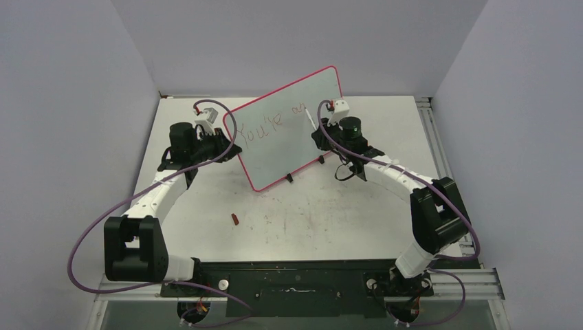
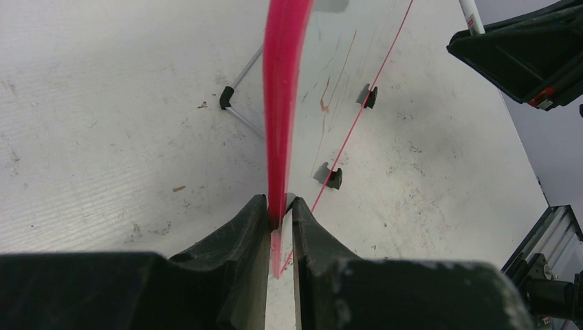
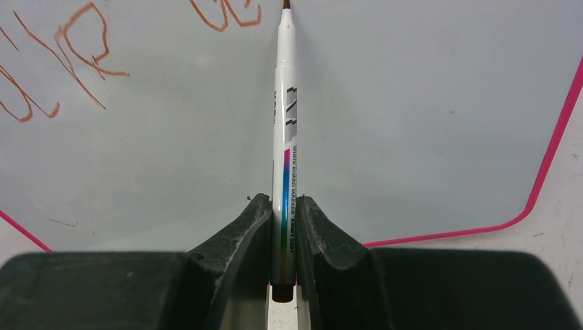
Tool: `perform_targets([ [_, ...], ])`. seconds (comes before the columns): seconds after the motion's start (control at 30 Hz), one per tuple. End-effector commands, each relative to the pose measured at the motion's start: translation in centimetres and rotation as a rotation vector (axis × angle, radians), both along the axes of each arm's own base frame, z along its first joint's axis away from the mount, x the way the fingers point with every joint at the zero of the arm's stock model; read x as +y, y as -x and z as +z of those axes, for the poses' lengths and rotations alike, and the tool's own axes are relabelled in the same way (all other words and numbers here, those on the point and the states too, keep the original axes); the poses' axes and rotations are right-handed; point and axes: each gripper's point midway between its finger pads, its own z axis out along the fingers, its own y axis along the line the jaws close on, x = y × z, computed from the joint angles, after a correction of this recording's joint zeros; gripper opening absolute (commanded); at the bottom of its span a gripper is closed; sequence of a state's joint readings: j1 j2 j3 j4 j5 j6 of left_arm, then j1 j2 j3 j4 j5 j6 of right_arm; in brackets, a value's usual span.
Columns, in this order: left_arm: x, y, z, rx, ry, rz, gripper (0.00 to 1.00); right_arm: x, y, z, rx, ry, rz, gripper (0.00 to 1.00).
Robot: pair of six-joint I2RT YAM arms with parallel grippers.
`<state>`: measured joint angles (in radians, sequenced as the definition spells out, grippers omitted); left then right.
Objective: Write a sentence on the whiteboard
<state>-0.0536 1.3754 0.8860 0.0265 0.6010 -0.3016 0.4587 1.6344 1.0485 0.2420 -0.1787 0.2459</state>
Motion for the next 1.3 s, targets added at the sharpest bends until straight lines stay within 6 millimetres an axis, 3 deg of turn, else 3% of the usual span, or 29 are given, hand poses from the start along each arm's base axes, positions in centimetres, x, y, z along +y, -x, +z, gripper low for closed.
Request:
perform_targets([
  [0.0, -0.1, -0.7, 1.6, -0.050, -0.011, -0.005, 0.00, 0.8, -2.2, 3.6, -0.102, -0.036, -0.008, 0.05],
  [0.77, -0.1, -0.6, 1.6, -0.050, -0.011, -0.006, 0.00, -0.4, -3.6, 3.1, -0.079, -0.035, -0.066, 0.05],
  [1.27, -0.1, -0.7, 1.5, -0.047, -0.011, -0.005, 0.00, 0.1, -3.2, 1.9, -0.049, -0.011, -0.019, 0.05],
])
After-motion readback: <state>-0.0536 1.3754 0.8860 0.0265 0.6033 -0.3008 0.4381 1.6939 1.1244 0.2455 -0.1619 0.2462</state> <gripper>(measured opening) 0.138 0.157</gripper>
